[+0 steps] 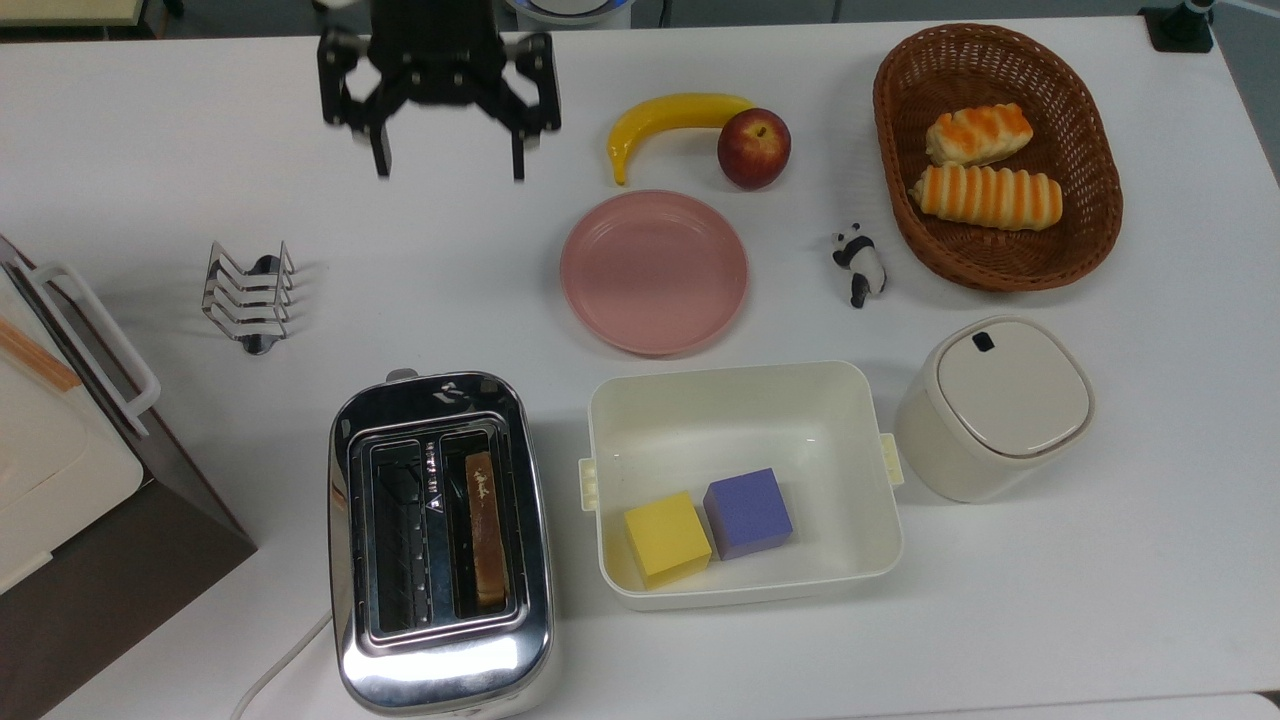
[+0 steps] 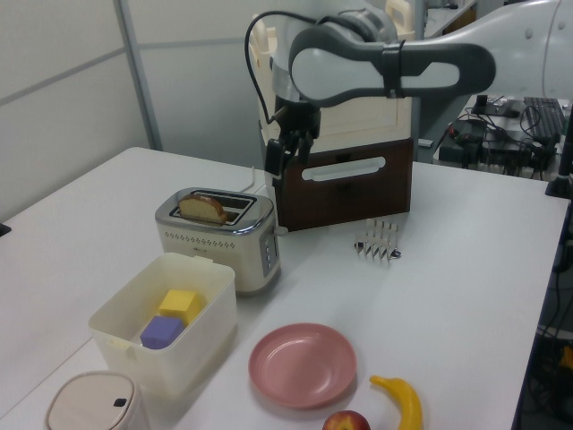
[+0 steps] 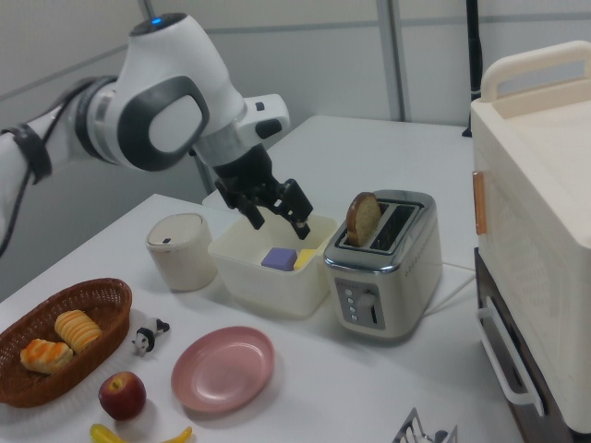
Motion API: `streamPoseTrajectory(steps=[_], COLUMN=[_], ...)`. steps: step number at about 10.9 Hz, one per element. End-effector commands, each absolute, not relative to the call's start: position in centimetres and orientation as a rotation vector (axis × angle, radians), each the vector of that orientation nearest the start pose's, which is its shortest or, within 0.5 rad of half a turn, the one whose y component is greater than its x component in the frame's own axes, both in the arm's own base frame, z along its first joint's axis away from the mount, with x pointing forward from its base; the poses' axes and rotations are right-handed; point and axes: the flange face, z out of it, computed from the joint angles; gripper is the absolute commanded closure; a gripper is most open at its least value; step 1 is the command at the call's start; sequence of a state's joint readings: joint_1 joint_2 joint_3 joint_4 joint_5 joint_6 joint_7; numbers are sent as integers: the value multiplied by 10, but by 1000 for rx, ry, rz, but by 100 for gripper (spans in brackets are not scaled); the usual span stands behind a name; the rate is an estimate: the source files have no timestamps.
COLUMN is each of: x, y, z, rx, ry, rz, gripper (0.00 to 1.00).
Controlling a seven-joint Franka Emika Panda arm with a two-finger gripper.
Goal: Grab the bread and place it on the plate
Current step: 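Move the open gripper over the toaster and lower onto the toast slice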
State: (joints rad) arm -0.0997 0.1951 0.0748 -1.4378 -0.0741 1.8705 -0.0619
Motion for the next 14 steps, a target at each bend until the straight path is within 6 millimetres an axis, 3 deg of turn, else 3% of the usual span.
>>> streamPoseTrajectory(steps=[1, 6, 8, 9, 11, 14], x=[674, 721, 736, 743, 752, 756], y=[-26, -21, -16, -15, -6, -6], z=[570, 516, 507, 500, 481, 465], rx=[-3139, -3073, -3032, -3015, -3005, -3062], ry=[-63, -84, -92, -92, -144, -281], rz=[-545, -827, -939, -982, -1031, -1046], gripper=[0, 0, 0, 5, 24, 74])
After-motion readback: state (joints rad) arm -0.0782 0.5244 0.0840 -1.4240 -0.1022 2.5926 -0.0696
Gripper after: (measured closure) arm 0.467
